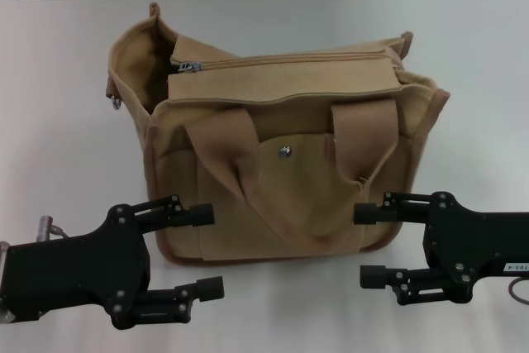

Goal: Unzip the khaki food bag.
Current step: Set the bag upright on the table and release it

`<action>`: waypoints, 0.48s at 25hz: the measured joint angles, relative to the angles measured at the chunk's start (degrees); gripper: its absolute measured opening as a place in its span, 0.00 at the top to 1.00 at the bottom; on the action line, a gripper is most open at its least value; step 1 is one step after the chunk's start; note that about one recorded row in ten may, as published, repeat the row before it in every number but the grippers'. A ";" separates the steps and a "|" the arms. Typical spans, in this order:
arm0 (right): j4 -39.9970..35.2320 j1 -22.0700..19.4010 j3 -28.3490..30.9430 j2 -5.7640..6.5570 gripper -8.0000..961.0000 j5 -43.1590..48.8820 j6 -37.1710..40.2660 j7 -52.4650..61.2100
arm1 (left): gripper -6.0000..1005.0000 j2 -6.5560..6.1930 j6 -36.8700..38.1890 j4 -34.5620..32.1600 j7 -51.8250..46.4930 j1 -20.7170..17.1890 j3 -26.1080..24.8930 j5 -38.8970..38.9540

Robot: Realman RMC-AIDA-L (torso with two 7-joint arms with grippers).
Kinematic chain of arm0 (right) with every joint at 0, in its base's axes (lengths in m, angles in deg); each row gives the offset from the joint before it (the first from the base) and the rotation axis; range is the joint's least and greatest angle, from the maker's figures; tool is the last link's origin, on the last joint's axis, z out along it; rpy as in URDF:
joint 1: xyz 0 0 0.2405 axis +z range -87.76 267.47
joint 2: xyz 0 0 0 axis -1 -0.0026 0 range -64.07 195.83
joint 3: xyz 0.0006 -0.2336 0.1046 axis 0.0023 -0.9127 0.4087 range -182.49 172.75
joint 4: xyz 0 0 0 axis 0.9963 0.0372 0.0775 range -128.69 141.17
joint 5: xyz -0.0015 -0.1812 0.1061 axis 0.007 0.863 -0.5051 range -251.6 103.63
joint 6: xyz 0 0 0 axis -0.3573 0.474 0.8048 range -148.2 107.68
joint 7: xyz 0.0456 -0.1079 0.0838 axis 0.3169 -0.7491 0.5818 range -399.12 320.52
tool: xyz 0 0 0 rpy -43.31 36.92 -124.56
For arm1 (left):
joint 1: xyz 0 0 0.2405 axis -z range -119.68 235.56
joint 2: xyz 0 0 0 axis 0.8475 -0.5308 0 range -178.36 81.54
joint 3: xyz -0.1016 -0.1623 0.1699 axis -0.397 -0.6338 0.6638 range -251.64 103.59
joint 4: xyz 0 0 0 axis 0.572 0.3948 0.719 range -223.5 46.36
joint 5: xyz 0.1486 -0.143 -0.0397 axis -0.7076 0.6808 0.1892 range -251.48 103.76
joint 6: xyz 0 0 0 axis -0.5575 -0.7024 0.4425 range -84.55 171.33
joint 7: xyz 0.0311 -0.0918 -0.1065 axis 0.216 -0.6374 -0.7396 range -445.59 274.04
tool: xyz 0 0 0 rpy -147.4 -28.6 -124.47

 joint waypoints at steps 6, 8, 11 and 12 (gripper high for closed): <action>0.02 0.03 0.00 0.00 0.19 -0.02 -0.09 0.00 | 0.20 0.17 -0.06 -0.01 0.03 0.03 -0.14 0.00; 0.15 0.07 0.00 0.00 0.19 -0.03 -0.18 -0.01 | 0.20 0.17 -0.05 -0.01 0.03 0.00 -0.29 0.00; 0.23 0.23 0.00 0.00 0.19 -0.03 -0.36 -0.04 | 0.20 0.17 0.23 -0.01 0.05 -0.11 -0.59 0.00; 0.27 0.35 0.00 0.00 0.19 -0.03 -0.38 -0.04 | 0.20 0.16 0.32 -0.02 0.24 -0.22 -0.64 0.00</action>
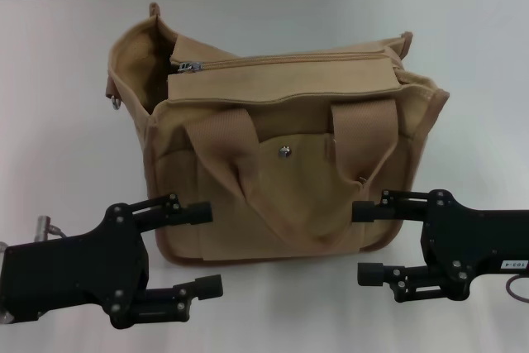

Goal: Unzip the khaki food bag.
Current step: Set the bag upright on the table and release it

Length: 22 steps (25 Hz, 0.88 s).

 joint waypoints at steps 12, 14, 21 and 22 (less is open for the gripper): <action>-0.05 -0.74 0.83 0.12 0.19 -0.75 0.90 -0.01 | 0.21 1.34 2.22 5.95 13.68 -4.02 -19.56 1.61; -0.33 -1.15 1.49 0.20 0.19 -1.16 1.36 -0.02 | 0.21 1.35 0.33 7.86 15.26 -3.49 -19.73 1.51; -2.18 -3.38 4.54 0.36 0.19 -3.86 2.68 -0.12 | 0.21 1.54 -5.36 16.98 24.15 -0.05 -18.54 1.30; -2.18 -3.38 4.54 0.36 0.19 -3.86 2.68 -0.12 | 0.21 1.54 -5.36 16.98 24.15 -0.05 -18.54 1.30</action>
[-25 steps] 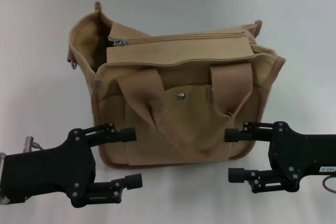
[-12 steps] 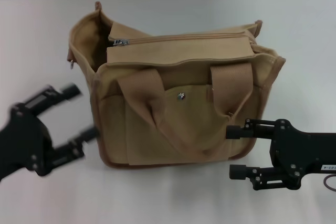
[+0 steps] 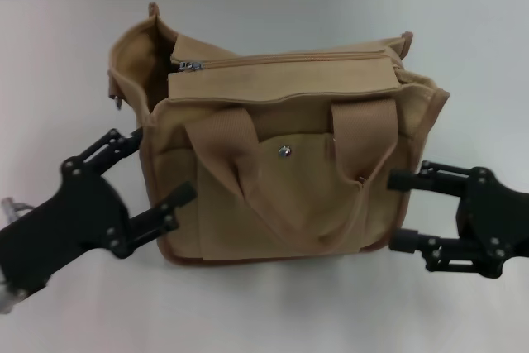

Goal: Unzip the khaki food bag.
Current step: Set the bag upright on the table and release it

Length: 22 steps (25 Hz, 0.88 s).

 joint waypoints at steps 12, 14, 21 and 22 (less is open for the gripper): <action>1.84 -2.35 14.98 -0.12 0.19 -2.55 2.10 -4.83 | 0.39 0.27 -8.23 6.77 4.79 2.74 -1.52 5.42; 3.01 -4.19 16.23 -0.07 0.19 -7.40 2.16 -6.22 | 0.48 0.29 -8.38 7.39 5.00 2.52 -1.53 7.33; 3.78 -6.14 16.34 -0.06 0.19 -13.89 2.24 -6.87 | 0.77 0.30 -8.11 9.21 6.48 2.07 -2.75 9.82; 3.87 -6.25 16.35 -0.05 0.19 -14.70 2.15 -6.86 | 0.80 0.31 -7.82 9.53 7.18 2.07 -3.07 9.94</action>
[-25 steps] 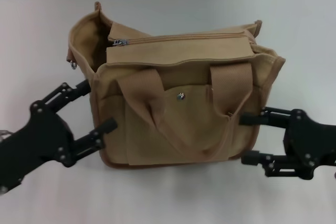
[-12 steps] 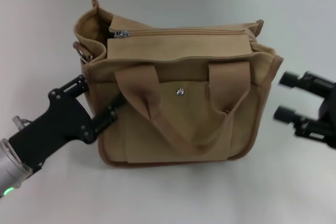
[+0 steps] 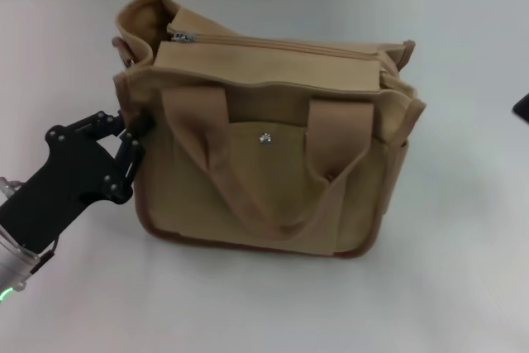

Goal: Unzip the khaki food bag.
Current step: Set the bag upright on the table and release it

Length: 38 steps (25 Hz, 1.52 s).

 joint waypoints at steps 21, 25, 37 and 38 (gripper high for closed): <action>-9.00 4.77 -0.48 1.61 0.19 -2.13 -0.01 14.57 | 0.91 -0.29 11.90 -12.79 -9.19 5.33 -1.54 0.66; -17.78 7.21 -4.45 1.03 0.19 -1.91 -0.53 20.28 | 0.91 -0.17 13.32 -14.41 -9.83 6.86 -0.19 0.62; -34.55 15.90 -18.45 0.42 0.19 -1.24 -12.03 38.46 | 0.91 -0.09 13.97 -18.32 -10.87 9.24 5.64 0.83; -36.09 16.54 -19.57 0.51 0.19 -1.23 -14.19 41.58 | 0.91 -0.09 13.97 -18.67 -11.31 9.47 5.84 0.84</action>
